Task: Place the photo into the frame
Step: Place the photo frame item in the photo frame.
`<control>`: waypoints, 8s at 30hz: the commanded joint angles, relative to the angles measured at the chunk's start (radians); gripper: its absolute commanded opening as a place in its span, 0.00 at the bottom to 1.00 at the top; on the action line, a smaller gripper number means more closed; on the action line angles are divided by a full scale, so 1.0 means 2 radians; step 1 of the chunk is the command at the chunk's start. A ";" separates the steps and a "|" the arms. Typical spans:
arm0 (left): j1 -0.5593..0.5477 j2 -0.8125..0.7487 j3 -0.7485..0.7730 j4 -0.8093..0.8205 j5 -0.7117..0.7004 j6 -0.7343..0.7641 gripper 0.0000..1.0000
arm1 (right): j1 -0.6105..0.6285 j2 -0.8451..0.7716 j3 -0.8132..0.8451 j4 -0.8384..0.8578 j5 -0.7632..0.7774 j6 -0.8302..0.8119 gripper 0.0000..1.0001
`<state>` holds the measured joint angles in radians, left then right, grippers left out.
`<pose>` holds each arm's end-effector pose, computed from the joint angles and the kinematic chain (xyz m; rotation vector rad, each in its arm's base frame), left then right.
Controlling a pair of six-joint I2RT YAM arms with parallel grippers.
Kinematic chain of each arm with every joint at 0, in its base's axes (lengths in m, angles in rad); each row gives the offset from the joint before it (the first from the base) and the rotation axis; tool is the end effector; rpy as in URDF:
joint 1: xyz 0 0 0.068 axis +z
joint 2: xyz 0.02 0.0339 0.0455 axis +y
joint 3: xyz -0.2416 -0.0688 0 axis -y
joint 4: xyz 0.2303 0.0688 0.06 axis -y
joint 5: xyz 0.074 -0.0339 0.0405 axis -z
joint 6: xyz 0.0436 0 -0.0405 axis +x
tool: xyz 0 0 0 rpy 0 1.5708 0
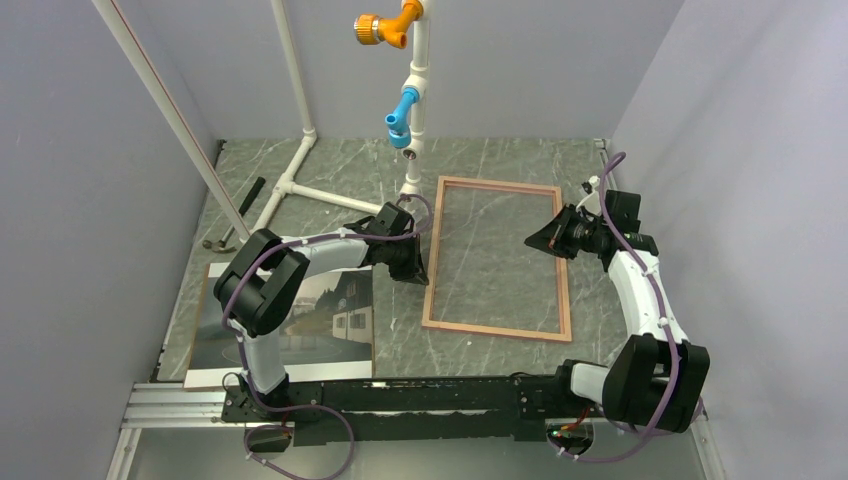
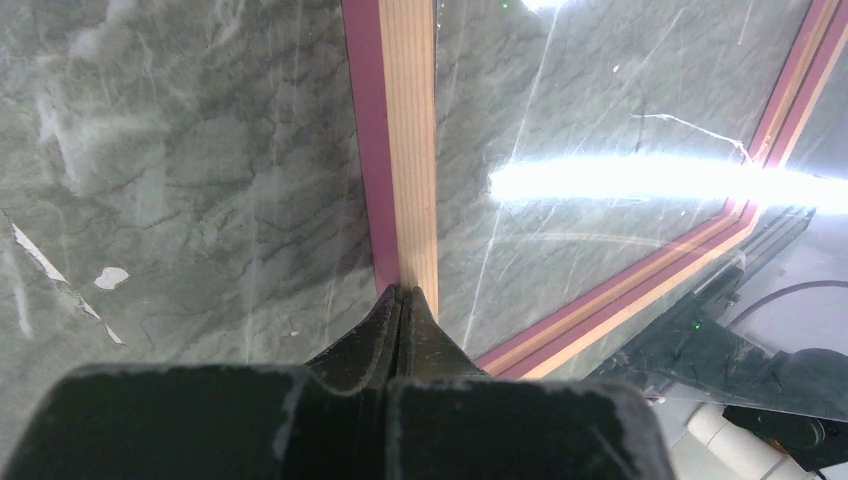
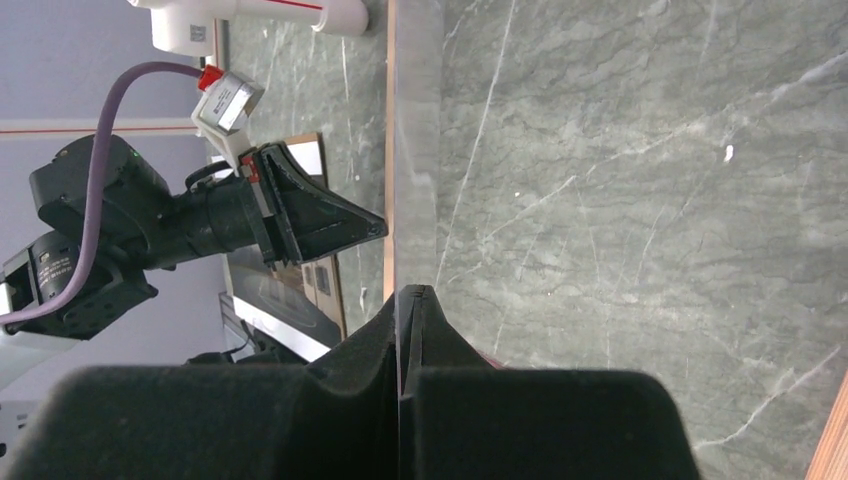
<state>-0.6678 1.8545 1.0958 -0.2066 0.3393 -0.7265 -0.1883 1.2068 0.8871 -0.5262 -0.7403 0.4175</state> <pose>0.2749 -0.2353 0.1359 0.0663 2.7494 -0.9114 0.2431 -0.0164 0.2444 0.3671 2.3221 0.9975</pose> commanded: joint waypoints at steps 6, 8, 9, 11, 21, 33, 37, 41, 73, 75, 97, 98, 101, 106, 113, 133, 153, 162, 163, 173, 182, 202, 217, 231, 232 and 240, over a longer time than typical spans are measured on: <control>-0.012 0.035 -0.010 -0.023 -0.051 0.018 0.00 | 0.006 0.000 -0.008 0.009 -0.055 0.007 0.00; -0.012 0.037 -0.010 -0.023 -0.050 0.018 0.00 | 0.006 -0.005 -0.006 0.015 -0.065 0.008 0.00; -0.012 0.037 -0.009 -0.024 -0.050 0.018 0.00 | 0.006 -0.006 -0.006 0.019 -0.073 0.009 0.00; -0.012 0.037 -0.008 -0.023 -0.050 0.018 0.00 | 0.006 -0.009 -0.007 0.026 -0.089 0.012 0.00; -0.013 0.038 -0.006 -0.025 -0.050 0.020 0.00 | 0.006 -0.020 -0.025 0.070 -0.131 0.037 0.00; -0.013 0.038 -0.006 -0.026 -0.050 0.020 0.00 | 0.006 -0.008 -0.027 0.030 -0.085 0.015 0.00; -0.013 0.039 -0.006 -0.026 -0.050 0.020 0.00 | 0.006 -0.008 -0.024 0.003 -0.044 0.003 0.00; -0.013 0.040 -0.005 -0.026 -0.050 0.020 0.00 | 0.006 -0.004 -0.028 0.002 -0.038 -0.004 0.00; -0.015 0.039 -0.004 -0.026 -0.048 0.024 0.00 | 0.006 0.084 0.041 -0.077 0.036 -0.046 0.00; -0.015 0.040 -0.003 -0.026 -0.048 0.024 0.00 | 0.006 0.083 0.039 -0.078 0.047 -0.047 0.00; -0.015 0.042 -0.002 -0.024 -0.045 0.025 0.00 | 0.022 0.074 -0.002 -0.009 0.015 -0.040 0.00; -0.014 0.042 -0.002 -0.024 -0.044 0.026 0.00 | 0.022 0.076 -0.003 -0.008 0.021 -0.040 0.00; -0.015 0.041 -0.003 -0.024 -0.044 0.027 0.00 | 0.022 0.090 -0.005 -0.010 0.038 -0.043 0.00; -0.015 0.041 -0.003 -0.023 -0.043 0.027 0.00 | 0.023 0.099 -0.005 -0.003 0.062 -0.046 0.00; -0.015 0.043 -0.002 -0.023 -0.041 0.028 0.00 | 0.025 0.098 -0.001 -0.006 0.094 -0.053 0.17; -0.015 0.043 -0.002 -0.023 -0.040 0.029 0.00 | 0.025 0.134 -0.016 0.011 0.167 -0.049 0.97; -0.015 0.042 -0.003 -0.023 -0.040 0.030 0.00 | 0.026 0.127 -0.024 0.014 0.253 -0.035 1.00; -0.015 0.042 -0.003 -0.022 -0.040 0.030 0.00 | 0.026 0.122 -0.026 0.009 0.273 -0.034 1.00; -0.015 0.042 -0.003 -0.022 -0.040 0.030 0.00 | 0.026 0.121 -0.027 0.007 0.278 -0.033 1.00; -0.015 0.040 -0.005 -0.021 -0.042 0.029 0.00 | 0.026 0.123 -0.024 0.002 0.312 -0.025 1.00; -0.015 0.040 -0.005 -0.021 -0.042 0.029 0.00 | 0.026 0.122 -0.018 -0.005 0.339 -0.022 1.00; -0.015 0.036 -0.008 -0.017 -0.041 0.030 0.00 | 0.042 0.095 -0.009 -0.018 0.369 -0.021 1.00; -0.014 0.036 -0.010 -0.016 -0.040 0.031 0.00 | 0.043 0.136 0.009 0.006 0.369 -0.020 1.00; -0.014 0.040 -0.005 -0.018 -0.037 0.032 0.00 | 0.042 0.228 0.099 0.017 0.400 -0.024 1.00; -0.015 0.040 -0.005 -0.017 -0.037 0.033 0.00 | 0.042 0.234 0.108 0.017 0.401 -0.025 1.00; -0.014 0.041 -0.004 -0.017 -0.036 0.033 0.00 | 0.042 0.293 0.169 0.011 0.391 -0.027 1.00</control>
<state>-0.6849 1.8748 1.1149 -0.1818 0.3435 -0.7143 -0.1055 1.7569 1.1595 -0.5167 0.0326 0.3744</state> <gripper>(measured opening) 0.010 0.994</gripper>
